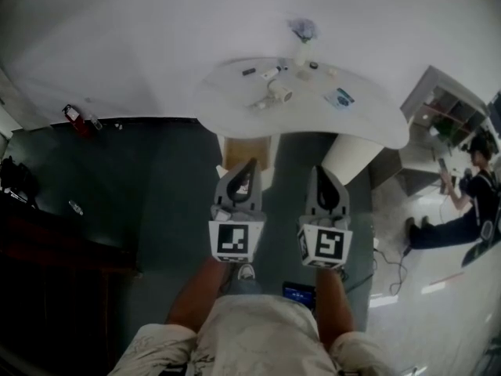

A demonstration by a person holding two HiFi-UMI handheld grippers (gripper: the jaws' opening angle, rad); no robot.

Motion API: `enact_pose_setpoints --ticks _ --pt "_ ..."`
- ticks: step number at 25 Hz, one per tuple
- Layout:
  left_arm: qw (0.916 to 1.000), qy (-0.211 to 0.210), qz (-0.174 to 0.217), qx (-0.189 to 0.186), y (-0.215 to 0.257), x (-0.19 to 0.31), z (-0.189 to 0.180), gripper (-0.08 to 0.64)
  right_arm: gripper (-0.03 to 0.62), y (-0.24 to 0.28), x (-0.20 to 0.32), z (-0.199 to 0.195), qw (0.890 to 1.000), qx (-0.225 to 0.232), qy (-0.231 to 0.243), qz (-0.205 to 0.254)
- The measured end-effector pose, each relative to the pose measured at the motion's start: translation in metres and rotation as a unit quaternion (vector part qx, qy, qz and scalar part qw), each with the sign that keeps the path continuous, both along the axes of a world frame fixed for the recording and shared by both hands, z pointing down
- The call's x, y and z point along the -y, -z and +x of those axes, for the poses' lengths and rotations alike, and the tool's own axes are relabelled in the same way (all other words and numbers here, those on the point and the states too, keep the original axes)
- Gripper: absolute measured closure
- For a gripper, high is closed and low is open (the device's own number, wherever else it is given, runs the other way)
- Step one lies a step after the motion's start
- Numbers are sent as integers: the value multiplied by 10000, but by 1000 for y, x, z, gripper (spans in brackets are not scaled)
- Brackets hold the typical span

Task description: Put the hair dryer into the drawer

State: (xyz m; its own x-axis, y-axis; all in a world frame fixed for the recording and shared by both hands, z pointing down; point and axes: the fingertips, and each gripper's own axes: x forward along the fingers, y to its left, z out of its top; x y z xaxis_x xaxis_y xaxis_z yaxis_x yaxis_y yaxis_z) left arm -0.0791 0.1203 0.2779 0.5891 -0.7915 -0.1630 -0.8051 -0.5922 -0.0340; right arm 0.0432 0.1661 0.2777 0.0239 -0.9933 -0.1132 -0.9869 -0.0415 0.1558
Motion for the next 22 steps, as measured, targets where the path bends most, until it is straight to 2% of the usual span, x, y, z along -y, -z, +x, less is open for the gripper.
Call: enact_pose_setpoints --ticks 13,22 --pt "9999 -141 60 -36 3 84 -1 560 588 2 77 7 9996 -16 -249 125" --pt "9999 -108 41 -1 -9 135 46 560 588 -10 126 57 9995 45 -239 185"
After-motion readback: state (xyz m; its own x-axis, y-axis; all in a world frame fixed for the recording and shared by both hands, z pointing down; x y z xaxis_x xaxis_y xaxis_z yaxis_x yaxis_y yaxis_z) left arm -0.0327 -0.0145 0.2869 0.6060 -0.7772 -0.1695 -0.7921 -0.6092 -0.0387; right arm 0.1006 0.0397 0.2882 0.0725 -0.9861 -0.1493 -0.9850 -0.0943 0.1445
